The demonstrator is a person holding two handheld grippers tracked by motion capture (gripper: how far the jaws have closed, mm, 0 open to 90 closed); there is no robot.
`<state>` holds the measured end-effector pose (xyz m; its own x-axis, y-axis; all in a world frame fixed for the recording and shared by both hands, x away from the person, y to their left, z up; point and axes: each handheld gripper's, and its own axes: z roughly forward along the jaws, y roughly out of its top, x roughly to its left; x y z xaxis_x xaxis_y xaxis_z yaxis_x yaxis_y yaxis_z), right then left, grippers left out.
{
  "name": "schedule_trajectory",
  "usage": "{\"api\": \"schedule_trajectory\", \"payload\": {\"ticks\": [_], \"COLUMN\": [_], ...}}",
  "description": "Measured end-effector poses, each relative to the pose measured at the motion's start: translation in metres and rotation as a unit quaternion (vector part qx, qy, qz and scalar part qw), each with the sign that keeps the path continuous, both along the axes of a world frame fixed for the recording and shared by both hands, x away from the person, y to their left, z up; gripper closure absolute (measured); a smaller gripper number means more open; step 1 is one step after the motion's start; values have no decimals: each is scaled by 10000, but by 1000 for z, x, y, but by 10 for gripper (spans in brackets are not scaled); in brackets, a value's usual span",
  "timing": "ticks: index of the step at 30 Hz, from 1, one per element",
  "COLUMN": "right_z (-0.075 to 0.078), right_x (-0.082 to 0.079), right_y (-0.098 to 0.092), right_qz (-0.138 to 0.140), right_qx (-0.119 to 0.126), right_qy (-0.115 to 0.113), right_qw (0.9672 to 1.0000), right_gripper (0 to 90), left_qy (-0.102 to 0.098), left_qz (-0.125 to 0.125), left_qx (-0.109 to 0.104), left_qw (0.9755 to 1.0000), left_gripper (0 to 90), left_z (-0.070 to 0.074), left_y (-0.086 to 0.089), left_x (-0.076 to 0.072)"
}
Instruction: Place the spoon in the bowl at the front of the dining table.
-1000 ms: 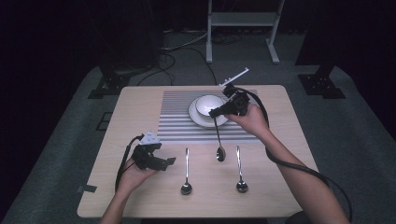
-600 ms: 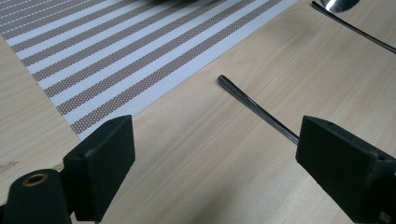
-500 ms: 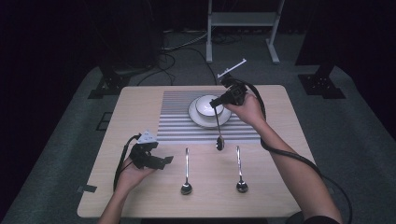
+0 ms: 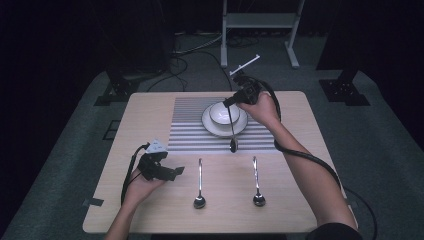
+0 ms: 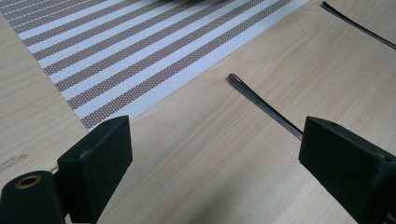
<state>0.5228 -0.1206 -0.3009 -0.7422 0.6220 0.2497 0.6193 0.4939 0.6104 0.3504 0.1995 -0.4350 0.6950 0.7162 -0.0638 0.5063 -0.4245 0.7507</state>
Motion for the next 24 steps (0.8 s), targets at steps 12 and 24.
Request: {"api": "schedule_trajectory", "payload": {"ticks": [12,24], "right_z": [6,13], "right_x": [14,29], "right_y": [3,4], "right_qz": [-87,-261], "right_qx": [65,165], "right_qy": [-24,-100], "right_qw": [9999,9995], "right_gripper": [883,884], "left_qy": [30,17], "left_qz": [0,9], "left_qx": [-15,-15], "left_qw": [10000,10000], "left_gripper": [86,86], "left_z": [-1,-1], "left_y": [1,2], "left_x": [1,1]}}
